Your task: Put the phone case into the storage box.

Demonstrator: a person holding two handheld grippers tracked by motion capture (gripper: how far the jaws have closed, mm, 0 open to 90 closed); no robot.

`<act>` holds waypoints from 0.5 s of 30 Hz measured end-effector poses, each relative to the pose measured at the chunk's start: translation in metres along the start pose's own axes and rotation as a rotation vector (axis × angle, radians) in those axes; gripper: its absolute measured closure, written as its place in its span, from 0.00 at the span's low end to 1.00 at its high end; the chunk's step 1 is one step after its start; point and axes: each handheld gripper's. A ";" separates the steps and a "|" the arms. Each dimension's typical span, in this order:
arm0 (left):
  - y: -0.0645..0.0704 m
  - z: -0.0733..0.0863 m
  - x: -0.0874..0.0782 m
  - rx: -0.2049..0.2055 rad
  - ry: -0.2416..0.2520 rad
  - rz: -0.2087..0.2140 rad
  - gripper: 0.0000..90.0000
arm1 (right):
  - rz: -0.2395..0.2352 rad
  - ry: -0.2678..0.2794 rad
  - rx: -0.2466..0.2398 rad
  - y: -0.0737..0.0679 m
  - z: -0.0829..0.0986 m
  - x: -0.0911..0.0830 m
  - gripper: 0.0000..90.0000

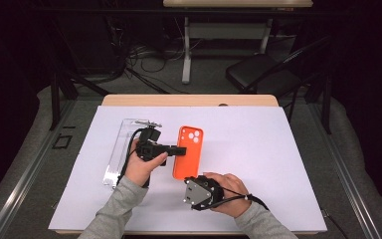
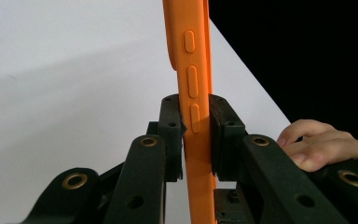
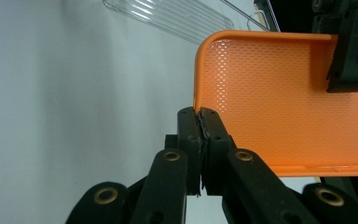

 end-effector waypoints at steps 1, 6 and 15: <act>0.000 0.000 0.000 -0.001 -0.002 -0.002 0.86 | 0.002 0.007 0.000 0.000 0.000 0.001 0.99; -0.001 0.000 0.001 -0.008 -0.002 -0.005 0.87 | 0.001 0.000 -0.005 0.000 0.000 0.001 0.99; -0.003 0.000 0.001 -0.036 -0.004 0.003 0.88 | -0.006 -0.003 0.008 -0.001 0.000 0.001 0.99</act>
Point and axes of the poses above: each handheld gripper's, and its own axes: x roughly forward along the jaws, z roughly out of its underside, y roughly to its right, and after that the axes turned 11 degrees about -x, right-handed
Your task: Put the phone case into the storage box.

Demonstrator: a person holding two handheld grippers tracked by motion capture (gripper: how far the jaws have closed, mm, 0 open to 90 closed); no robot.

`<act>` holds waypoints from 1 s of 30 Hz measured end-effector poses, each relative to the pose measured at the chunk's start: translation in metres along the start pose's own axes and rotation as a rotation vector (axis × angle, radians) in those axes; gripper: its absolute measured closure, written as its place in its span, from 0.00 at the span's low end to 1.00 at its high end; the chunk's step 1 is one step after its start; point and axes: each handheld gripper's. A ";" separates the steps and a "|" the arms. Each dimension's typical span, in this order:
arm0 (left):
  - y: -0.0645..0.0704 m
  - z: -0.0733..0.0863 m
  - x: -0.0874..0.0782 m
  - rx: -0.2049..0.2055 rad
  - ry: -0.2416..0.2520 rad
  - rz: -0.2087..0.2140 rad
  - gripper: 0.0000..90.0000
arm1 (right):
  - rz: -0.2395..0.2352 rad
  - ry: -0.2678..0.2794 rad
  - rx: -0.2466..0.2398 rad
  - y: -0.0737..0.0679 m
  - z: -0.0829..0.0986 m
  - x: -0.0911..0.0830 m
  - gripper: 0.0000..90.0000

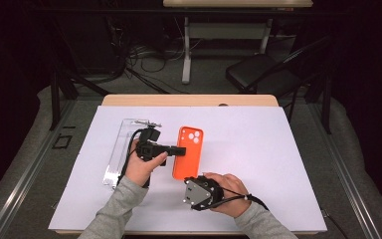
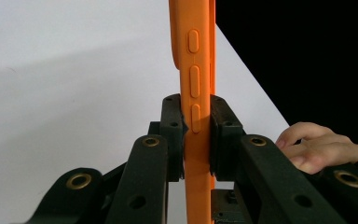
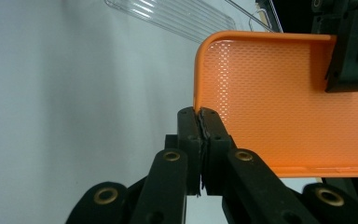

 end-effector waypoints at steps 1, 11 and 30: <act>0.000 0.000 0.000 0.000 0.000 0.000 0.88 | 0.002 0.000 0.001 0.000 0.000 0.000 0.99; -0.001 0.000 0.000 -0.026 0.002 0.013 0.88 | 0.005 0.004 -0.001 0.000 0.000 0.000 0.99; -0.002 0.000 -0.001 -0.051 -0.001 0.022 0.89 | 0.003 0.005 0.012 0.000 0.000 0.000 0.99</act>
Point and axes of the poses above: each handheld gripper's, and its own axes: x roughly forward along the jaws, z roughly out of its underside, y roughly to its right, and after that the axes turned 11 degrees about -x, right-handed
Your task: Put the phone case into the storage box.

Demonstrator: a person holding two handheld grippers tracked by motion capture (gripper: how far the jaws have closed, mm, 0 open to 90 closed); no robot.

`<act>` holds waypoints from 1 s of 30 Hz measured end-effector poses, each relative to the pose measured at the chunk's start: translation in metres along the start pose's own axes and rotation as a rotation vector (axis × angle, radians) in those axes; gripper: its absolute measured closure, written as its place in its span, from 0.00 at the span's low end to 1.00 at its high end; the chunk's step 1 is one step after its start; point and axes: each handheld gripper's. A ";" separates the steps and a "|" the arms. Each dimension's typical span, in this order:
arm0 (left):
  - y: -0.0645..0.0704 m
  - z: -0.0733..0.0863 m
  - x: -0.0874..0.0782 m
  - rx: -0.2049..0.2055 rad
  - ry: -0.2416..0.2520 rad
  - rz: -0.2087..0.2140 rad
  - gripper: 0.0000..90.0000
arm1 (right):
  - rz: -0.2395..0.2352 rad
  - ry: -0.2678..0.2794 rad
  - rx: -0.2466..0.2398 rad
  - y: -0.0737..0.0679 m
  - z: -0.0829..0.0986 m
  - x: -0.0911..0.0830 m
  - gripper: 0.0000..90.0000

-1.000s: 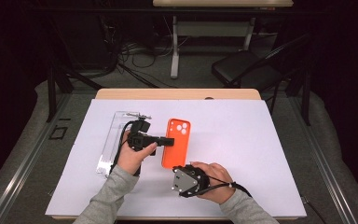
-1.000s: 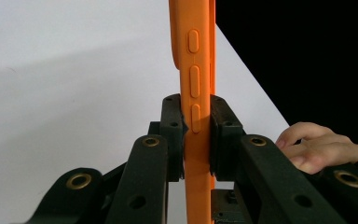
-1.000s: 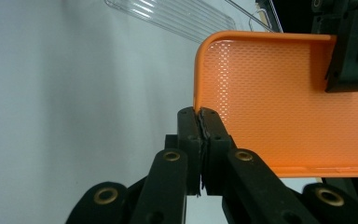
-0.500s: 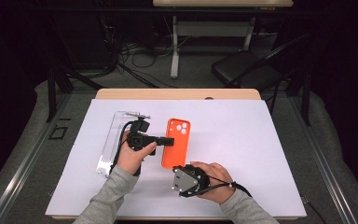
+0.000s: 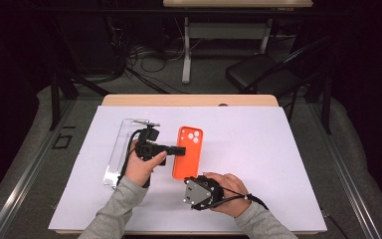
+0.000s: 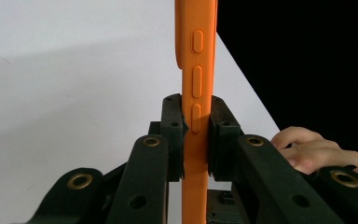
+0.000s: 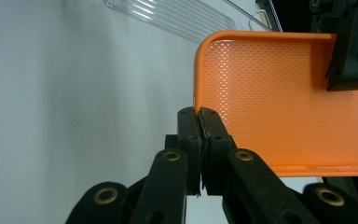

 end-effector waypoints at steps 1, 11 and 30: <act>0.000 0.000 0.000 -0.001 0.000 0.000 0.89 | -0.001 0.000 0.001 0.000 0.000 0.000 0.99; 0.000 0.000 0.000 -0.009 0.000 0.003 0.89 | -0.003 0.004 -0.004 0.001 0.000 0.000 0.98; -0.001 0.000 -0.001 -0.013 0.010 0.003 0.89 | 0.001 0.005 0.008 0.001 0.000 0.000 0.93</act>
Point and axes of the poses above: each handheld gripper's, and its own axes: x roughly forward along the jaws, z roughly out of its underside, y roughly to its right, and after that the axes turned 11 degrees about -x, right-handed
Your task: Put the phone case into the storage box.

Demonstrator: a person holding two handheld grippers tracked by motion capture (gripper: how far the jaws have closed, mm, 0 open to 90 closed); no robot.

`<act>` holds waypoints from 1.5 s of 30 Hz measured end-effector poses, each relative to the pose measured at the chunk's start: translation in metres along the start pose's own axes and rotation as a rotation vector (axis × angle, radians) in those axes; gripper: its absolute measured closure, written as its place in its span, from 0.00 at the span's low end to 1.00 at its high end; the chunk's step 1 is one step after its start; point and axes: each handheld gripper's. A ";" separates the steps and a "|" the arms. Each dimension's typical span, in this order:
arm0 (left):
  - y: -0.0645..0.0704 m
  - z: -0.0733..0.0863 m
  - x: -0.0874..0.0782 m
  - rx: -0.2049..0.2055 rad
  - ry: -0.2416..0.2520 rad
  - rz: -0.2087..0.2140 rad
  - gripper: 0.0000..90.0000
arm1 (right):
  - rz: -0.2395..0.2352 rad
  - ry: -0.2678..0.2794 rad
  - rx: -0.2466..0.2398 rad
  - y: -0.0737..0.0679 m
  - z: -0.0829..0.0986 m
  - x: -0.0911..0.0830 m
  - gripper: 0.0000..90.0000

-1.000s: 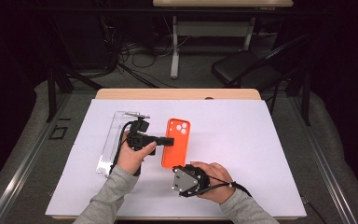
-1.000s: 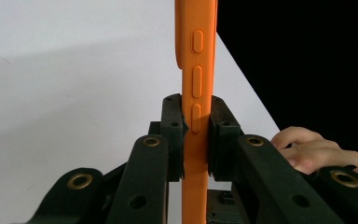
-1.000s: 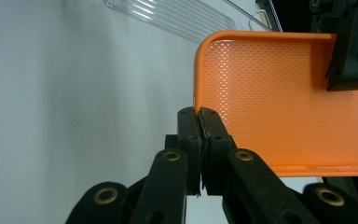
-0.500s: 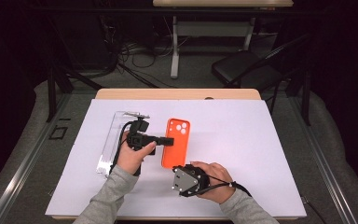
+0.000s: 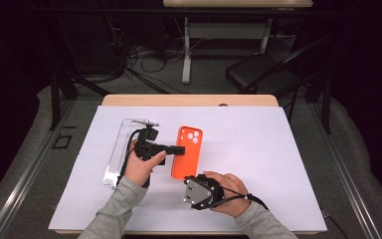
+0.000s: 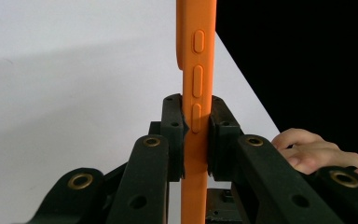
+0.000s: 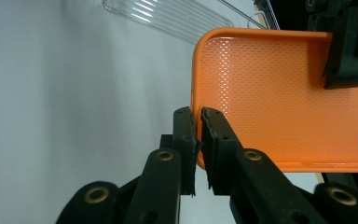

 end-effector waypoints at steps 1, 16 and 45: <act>0.000 0.000 0.000 0.000 0.000 0.000 0.89 | 0.000 0.000 0.000 0.000 0.000 0.000 0.93; -0.005 -0.002 -0.007 -0.001 0.025 0.001 0.89 | 0.011 0.048 0.058 0.006 0.001 -0.005 0.77; -0.010 -0.002 -0.021 0.010 0.129 0.032 0.89 | 0.012 0.097 0.303 0.030 0.008 -0.012 0.56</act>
Point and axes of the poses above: each handheld gripper's, and its own axes: x roughly forward along the jaws, z roughly out of its underside, y roughly to its right, and after that the axes turned 11 degrees about -x, right-handed
